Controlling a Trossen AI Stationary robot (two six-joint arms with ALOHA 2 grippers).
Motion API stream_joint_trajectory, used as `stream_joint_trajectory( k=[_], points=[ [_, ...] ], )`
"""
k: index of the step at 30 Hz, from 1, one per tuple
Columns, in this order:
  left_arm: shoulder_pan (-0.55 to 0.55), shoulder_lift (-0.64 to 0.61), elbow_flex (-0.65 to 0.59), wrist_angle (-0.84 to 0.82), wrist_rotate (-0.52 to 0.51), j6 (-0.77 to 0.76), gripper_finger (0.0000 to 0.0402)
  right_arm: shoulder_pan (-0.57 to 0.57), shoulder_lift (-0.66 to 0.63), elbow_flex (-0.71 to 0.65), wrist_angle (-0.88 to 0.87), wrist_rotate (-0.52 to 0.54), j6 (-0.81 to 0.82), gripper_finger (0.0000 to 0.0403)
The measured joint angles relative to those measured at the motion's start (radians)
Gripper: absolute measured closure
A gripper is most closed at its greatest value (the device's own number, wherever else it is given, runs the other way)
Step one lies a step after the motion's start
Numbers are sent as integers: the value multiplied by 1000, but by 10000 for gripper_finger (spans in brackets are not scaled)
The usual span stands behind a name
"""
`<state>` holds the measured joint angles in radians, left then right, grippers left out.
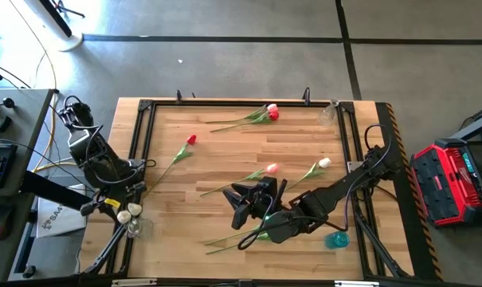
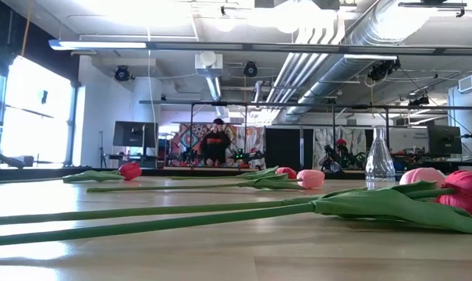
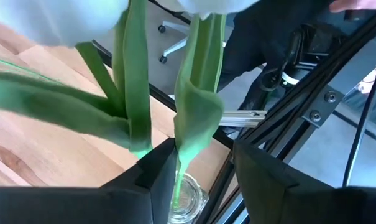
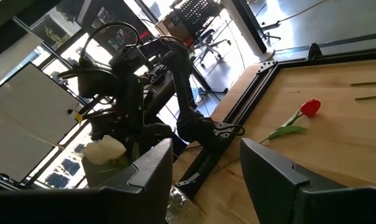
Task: Sort flowers into vase by color
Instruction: Put the white flower into the bottom transparent vase
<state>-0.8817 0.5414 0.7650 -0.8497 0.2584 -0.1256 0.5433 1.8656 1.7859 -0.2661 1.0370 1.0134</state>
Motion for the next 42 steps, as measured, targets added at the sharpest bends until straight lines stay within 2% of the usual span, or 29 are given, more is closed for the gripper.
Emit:
stream_joint_trajectory(
  k=[15,24,34,42],
  points=[
    [-17,-32,49,-29,11,-40,254,1,0,0,0,0,0,228],
    [-17,-32,166,-126,-8,-42,254,1,0,0,0,0,-1,228],
    [-16,-32,302,-157,-117,-46,254,1,0,0,2,0,-34,228],
    [-15,-27,395,-155,-237,-46,255,-2,-11,0,76,1,-171,228]
  ],
)
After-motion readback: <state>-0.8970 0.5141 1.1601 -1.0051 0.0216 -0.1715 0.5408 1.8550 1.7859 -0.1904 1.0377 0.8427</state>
